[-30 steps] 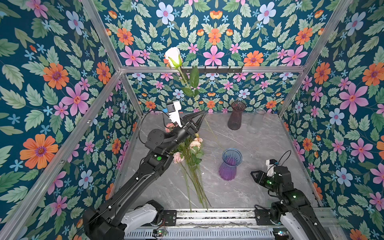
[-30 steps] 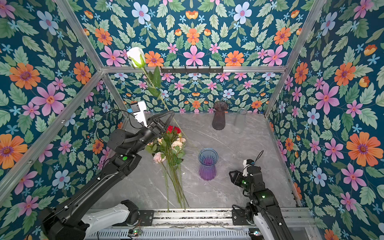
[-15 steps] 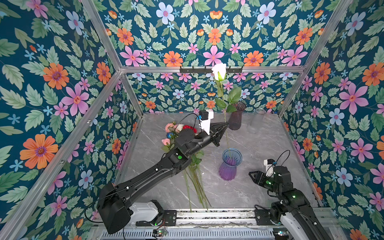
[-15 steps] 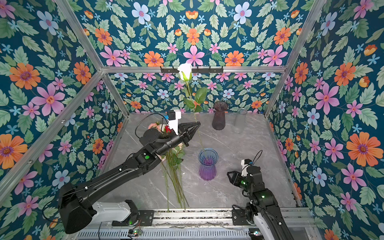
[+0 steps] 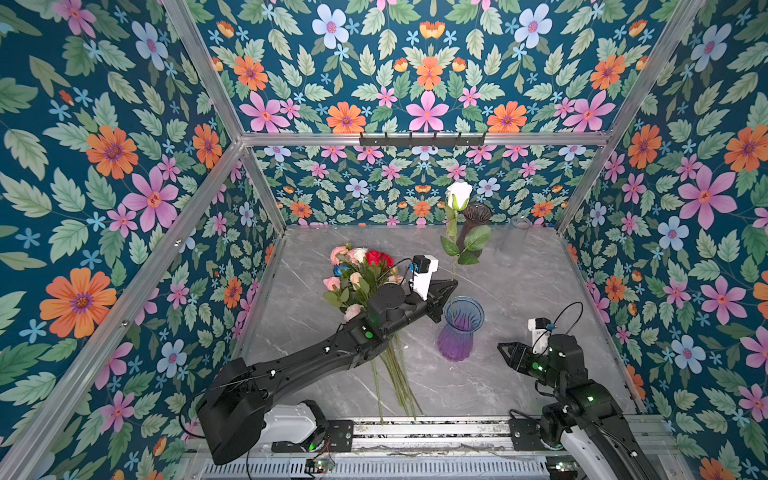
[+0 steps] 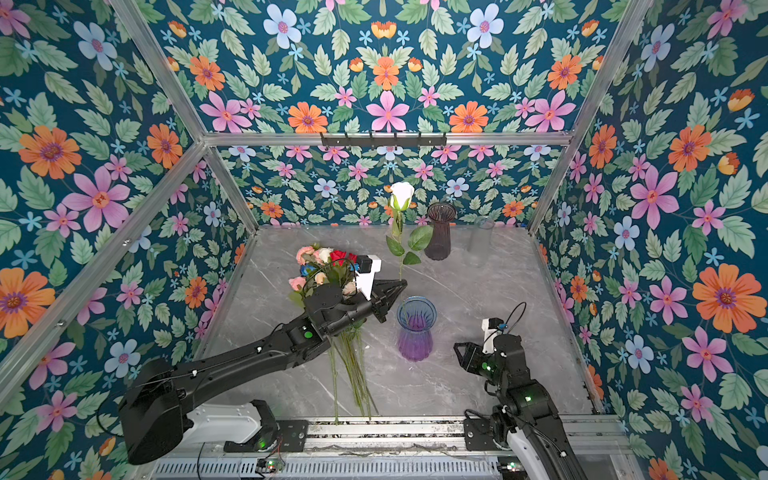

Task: Arrange the flowers into the vase

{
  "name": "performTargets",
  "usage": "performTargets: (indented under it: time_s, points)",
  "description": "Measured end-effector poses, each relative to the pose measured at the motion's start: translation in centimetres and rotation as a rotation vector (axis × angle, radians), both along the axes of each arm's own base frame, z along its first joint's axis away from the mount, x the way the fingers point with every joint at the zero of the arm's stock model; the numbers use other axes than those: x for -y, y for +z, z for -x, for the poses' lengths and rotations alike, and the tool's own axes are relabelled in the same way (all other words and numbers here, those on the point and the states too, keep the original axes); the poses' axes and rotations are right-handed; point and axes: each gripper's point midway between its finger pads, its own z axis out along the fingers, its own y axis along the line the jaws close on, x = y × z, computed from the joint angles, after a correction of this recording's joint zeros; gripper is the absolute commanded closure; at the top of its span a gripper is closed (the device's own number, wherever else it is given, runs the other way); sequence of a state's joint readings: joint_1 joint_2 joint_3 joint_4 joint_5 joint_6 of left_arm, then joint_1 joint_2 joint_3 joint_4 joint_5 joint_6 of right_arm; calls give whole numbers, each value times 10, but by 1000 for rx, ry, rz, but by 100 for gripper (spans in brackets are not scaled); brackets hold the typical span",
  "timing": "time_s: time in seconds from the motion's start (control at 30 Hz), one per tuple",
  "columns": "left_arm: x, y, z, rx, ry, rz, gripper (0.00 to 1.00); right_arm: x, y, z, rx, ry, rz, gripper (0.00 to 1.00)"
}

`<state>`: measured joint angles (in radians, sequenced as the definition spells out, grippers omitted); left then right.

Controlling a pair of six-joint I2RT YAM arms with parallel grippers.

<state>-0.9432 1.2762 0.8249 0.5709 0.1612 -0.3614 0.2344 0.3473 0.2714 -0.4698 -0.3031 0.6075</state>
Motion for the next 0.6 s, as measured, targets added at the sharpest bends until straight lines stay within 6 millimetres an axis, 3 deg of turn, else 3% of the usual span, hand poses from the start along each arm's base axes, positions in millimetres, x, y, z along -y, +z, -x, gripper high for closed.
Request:
performTargets:
  time_s: [0.07, 0.1, 0.2, 0.4, 0.6]
  points:
    - [-5, -4, 4, -3, 0, -4, 28, 1, 0, 0, 1, -8, 4, 52]
    - [-8, -6, 6, -7, 0, -8, 17, 3, -1, -1, -1, -15, 8, 52]
    - [-20, -6, 11, -13, 18, -16, 14, 4, -2, -1, -6, -20, 12, 52]
    - [-60, 13, 25, 5, 87, -23, 13, 5, -9, -1, -41, -32, 19, 52]
    - [-106, -13, 38, -43, 184, -103, 12, 7, -11, -2, -57, -41, 30, 52]
